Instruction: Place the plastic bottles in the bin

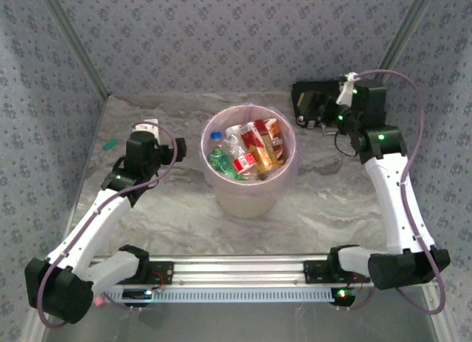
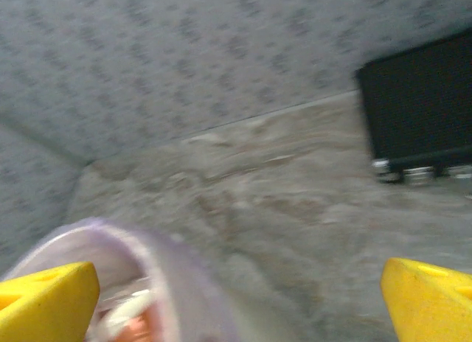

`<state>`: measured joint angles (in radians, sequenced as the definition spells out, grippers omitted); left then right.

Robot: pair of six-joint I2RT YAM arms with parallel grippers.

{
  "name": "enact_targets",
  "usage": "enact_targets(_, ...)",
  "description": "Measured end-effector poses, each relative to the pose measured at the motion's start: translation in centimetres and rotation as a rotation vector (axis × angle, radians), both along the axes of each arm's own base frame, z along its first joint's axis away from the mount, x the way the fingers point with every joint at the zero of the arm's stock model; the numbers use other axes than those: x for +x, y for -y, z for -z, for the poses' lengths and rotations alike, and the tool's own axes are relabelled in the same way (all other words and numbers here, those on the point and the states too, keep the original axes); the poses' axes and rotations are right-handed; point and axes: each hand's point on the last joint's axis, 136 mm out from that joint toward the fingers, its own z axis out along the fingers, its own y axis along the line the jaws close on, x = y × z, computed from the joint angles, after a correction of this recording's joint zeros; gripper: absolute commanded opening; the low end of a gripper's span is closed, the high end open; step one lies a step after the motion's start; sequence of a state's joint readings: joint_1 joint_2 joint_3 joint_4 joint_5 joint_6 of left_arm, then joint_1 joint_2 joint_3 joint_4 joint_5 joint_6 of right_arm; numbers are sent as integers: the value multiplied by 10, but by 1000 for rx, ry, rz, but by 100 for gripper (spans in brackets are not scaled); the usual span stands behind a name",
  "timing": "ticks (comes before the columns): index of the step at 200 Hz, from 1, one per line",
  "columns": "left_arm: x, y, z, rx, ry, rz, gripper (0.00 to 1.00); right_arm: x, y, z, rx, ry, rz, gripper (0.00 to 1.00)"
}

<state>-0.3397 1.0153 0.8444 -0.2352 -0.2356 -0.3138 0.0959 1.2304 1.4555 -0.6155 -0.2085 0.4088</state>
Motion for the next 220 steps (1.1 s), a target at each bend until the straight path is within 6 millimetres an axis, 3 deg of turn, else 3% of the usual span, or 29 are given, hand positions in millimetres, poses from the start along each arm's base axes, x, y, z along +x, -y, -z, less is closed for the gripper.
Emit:
enact_targets(17,7,-35,14,47,-2,-120,100,6,25,35,-46,-49,72,100)
enact_targets(39,14,-77,54,133,-77,-271,100,19,38,100,-140,-153,124,100)
enact_targets(64,16,-98,91,247,-162,-320,100,24,50,180,-304,-253,163,100)
enact_targets(92,25,-110,114,305,-171,-331,100,24,50,233,-479,-284,142,100)
enact_targets(142,32,-127,162,297,-195,-338,100,30,63,275,-609,-232,171,100)
enact_targets(185,55,-122,156,258,-96,-292,100,22,70,295,-695,-161,177,100)
enact_targets(220,58,-119,154,233,-42,-261,100,12,73,291,-715,-44,187,100)
